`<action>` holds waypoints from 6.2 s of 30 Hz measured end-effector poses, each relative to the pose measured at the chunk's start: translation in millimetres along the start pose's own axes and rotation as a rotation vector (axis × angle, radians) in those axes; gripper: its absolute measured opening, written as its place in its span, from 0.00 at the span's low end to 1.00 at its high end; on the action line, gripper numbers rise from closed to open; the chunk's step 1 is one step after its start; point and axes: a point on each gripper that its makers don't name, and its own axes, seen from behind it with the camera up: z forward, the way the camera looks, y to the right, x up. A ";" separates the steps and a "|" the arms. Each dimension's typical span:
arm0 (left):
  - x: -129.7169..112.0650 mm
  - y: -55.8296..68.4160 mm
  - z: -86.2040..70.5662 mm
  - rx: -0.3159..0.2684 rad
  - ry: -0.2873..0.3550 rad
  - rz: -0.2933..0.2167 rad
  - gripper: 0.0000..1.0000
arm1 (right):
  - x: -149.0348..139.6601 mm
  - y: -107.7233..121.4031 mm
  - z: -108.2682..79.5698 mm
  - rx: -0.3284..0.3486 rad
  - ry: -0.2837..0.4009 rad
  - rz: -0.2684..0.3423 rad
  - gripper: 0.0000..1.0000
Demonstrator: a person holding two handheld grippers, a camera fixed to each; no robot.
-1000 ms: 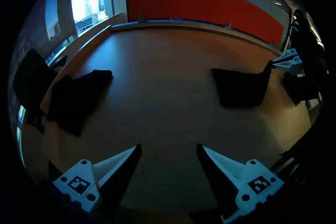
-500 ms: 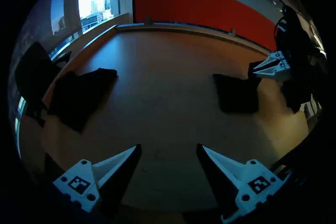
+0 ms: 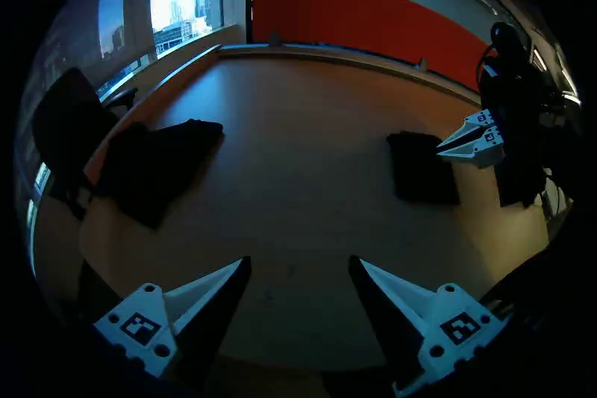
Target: Fold towel
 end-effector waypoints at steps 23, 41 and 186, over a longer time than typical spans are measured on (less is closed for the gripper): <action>-1.0 -2.7 -2.7 0.001 0.007 0.006 0.97 | -10.4 1.2 -13.8 -0.071 0.013 0.055 0.76; 0.3 -3.2 -2.8 -0.003 0.010 0.015 0.97 | -64.0 -10.9 -24.0 -0.114 -0.050 0.134 0.76; 55.0 96.5 22.4 -0.155 0.048 0.127 0.97 | -137.0 272.9 -366.1 -0.644 0.104 0.384 0.02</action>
